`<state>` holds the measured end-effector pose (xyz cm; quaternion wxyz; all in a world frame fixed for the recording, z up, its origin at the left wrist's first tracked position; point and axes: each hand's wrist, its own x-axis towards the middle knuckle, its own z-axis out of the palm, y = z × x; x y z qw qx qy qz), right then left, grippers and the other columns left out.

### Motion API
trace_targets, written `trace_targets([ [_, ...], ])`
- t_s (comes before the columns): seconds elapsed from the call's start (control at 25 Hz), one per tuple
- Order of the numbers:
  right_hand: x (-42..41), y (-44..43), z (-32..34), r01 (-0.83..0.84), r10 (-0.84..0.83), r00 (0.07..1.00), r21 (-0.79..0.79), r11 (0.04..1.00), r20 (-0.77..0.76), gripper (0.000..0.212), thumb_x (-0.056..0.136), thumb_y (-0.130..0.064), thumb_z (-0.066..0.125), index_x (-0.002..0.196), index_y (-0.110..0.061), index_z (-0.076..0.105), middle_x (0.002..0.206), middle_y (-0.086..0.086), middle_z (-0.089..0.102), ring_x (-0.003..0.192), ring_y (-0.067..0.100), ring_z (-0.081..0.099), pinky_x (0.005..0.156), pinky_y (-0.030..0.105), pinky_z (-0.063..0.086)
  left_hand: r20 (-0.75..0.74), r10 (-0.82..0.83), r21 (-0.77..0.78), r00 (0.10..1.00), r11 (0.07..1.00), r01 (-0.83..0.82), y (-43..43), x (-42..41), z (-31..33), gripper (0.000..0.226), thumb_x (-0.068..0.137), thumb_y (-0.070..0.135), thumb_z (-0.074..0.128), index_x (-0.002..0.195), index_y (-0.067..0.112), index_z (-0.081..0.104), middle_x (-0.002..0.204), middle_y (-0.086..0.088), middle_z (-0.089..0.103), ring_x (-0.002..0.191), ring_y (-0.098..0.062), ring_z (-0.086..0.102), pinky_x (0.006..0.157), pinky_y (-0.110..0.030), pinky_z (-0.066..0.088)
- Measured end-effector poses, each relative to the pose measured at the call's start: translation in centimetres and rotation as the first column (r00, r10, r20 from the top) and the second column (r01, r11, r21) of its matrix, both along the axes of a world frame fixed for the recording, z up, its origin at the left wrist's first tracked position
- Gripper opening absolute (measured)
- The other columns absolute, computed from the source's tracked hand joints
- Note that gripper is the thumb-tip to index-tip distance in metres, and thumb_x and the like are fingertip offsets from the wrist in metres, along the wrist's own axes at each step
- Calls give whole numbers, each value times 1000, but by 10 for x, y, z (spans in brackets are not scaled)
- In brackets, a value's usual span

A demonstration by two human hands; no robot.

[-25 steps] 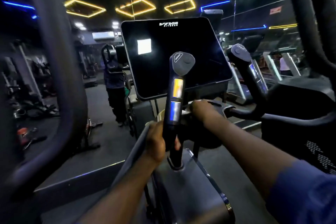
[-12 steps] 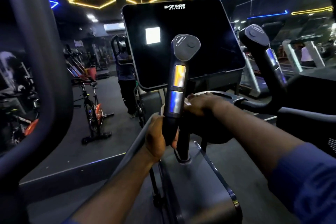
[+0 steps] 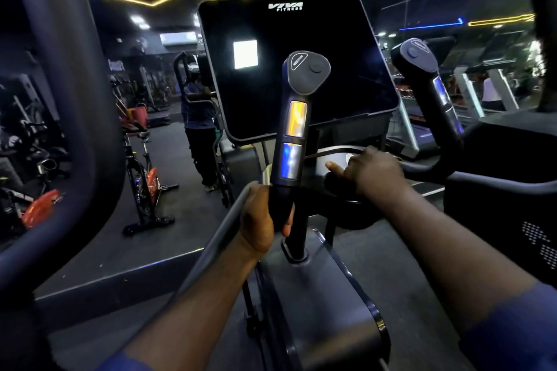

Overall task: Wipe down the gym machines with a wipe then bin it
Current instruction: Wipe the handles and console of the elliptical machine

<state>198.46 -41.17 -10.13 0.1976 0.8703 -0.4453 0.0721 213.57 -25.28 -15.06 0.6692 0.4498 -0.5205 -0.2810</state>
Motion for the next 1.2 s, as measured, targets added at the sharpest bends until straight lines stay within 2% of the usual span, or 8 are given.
trace_targets([
  [0.2, 34, 46, 24, -155, 66, 960, 322, 934, 270, 38, 110, -24, 40, 141, -16, 59, 141, 10, 60, 129, 32, 57, 94, 37, 51, -33, -6, 34, 999, 999, 7, 3, -1, 4, 48, 86, 43, 35, 65, 4, 52, 48, -12, 46, 34, -16, 43, 40, -20, 36],
  [0.44, 55, 72, 25, -262, 28, 904, 500, 826, 427, 34, 106, -7, 50, 138, 1, 58, 137, 25, 60, 123, 38, 59, 92, 26, 39, -97, -10, 95, 995, 995, 19, 0, 1, 4, 62, 87, 43, 33, 90, -13, 60, 46, -7, 46, 34, -16, 42, 38, -20, 35],
  [0.56, 33, 76, 26, -484, 1, 671, 437, 758, 741, 18, 100, 3, 54, 105, 0, 70, 94, 14, 67, 72, 15, 62, 63, 16, 51, -95, -39, 132, 995, 990, 52, 7, -1, 12, 46, 84, 44, 38, 64, 4, 51, 46, -9, 45, 34, -17, 43, 38, -20, 35],
  [0.64, 22, 65, 16, -582, 45, 534, 328, 744, 844, 16, 100, -12, 64, 90, -14, 76, 82, 0, 69, 65, 4, 56, 68, 21, 48, -125, -82, 194, 989, 975, 106, 12, -1, 22, 54, 89, 48, 46, 56, 6, 57, 46, -9, 49, 34, -18, 46, 38, -21, 37],
  [0.8, 2, 71, 46, -396, -19, -181, -55, 917, 983, 18, 100, -30, 66, 90, -23, 79, 77, -9, 71, 69, 4, 61, 71, 27, 49, -177, -198, 153, 964, 962, 226, 10, -8, 73, 87, 101, 72, 18, 77, 7, 71, 67, -23, 67, 44, -27, 60, 44, -27, 46],
  [0.84, -1, 75, 63, -273, 94, -225, -155, 949, 970, 16, 100, -28, 65, 101, -23, 80, 86, -13, 74, 76, -3, 65, 76, 22, 50, -188, -223, 130, 957, 960, 250, 9, -12, 87, 90, 98, 78, 16, 84, 5, 65, 71, -27, 67, 47, -29, 62, 47, -29, 48],
  [1.04, 15, 105, 81, -437, 615, 203, -491, 754, 762, 37, 101, -4, 58, 137, -10, 66, 144, 2, 61, 141, 10, 50, 118, 17, 34, -212, -258, 151, 943, 944, 292, 7, -15, 94, 95, 90, 91, 20, 101, 5, 58, 62, -16, 53, 38, -23, 48, 38, -23, 38],
  [1.2, 7, 93, 87, -436, 612, 315, -463, 772, 725, 39, 103, -6, 56, 141, -11, 64, 149, 6, 57, 146, 12, 45, 123, 28, 32, -222, -239, 143, 945, 951, 274, 8, -15, 90, 87, 92, 88, 23, 101, 7, 55, 61, -15, 52, 39, -21, 48, 38, -23, 37],
])
